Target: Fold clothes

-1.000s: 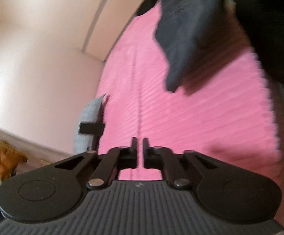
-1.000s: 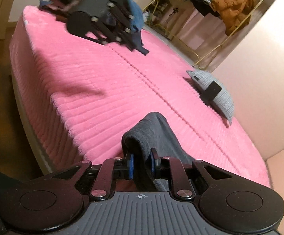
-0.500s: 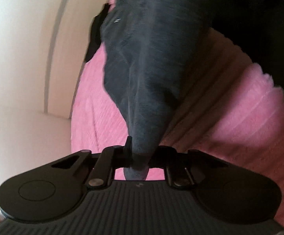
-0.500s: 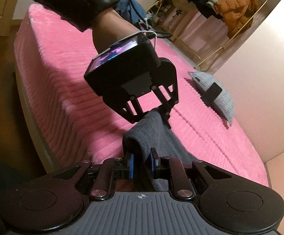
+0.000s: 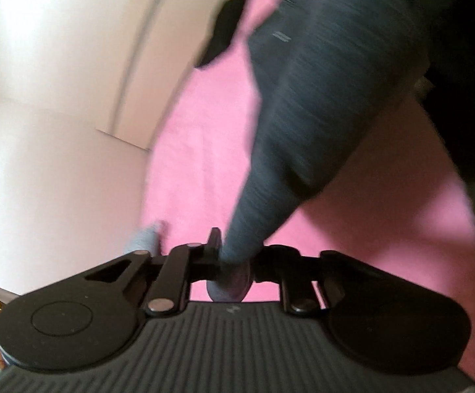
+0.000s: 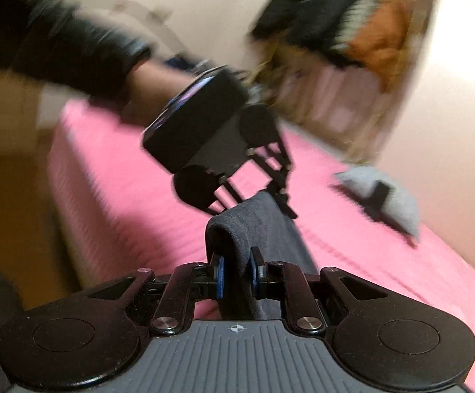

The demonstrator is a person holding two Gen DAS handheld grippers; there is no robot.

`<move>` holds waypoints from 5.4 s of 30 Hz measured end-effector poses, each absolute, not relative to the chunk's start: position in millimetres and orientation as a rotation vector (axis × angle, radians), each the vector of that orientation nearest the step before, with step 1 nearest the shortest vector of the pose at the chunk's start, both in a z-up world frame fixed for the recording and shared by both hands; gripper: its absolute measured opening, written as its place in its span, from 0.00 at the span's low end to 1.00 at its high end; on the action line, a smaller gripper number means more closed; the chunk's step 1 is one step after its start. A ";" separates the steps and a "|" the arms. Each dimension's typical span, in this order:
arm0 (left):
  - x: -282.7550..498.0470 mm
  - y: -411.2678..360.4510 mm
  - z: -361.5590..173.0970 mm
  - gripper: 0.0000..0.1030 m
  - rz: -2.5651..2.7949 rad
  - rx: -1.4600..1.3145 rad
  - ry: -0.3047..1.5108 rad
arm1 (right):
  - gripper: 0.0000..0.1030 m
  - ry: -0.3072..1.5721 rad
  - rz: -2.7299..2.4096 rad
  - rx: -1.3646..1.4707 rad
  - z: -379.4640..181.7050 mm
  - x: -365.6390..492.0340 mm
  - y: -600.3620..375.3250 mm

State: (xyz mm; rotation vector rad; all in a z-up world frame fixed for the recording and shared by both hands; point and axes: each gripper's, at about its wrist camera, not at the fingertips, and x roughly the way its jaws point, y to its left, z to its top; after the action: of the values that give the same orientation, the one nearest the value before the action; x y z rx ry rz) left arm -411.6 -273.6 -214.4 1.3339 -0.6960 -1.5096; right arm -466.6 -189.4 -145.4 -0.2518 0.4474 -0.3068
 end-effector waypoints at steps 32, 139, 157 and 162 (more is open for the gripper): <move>-504.1 -463.7 -221.7 0.66 -1.783 0.915 0.151 | 0.13 -0.176 -1.059 0.988 -247.0 -796.6 -468.8; -525.1 -372.9 -266.2 0.31 -1.841 0.987 0.125 | 0.12 0.266 -0.934 0.902 -247.4 -781.7 -446.9; -513.6 -342.1 -268.7 0.41 -1.768 1.000 0.001 | 0.66 0.662 -0.924 -0.015 -217.7 -678.9 -371.8; -524.6 -331.7 -272.1 0.64 -1.776 1.003 -0.105 | 0.66 0.866 -0.691 -0.311 -255.2 -628.0 -354.4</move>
State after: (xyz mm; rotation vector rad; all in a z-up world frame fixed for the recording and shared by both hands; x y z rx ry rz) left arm -524.6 -331.7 -272.1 1.0031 -0.1053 -1.7756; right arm -628.0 -354.4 -255.2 -0.3110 0.8659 -0.6908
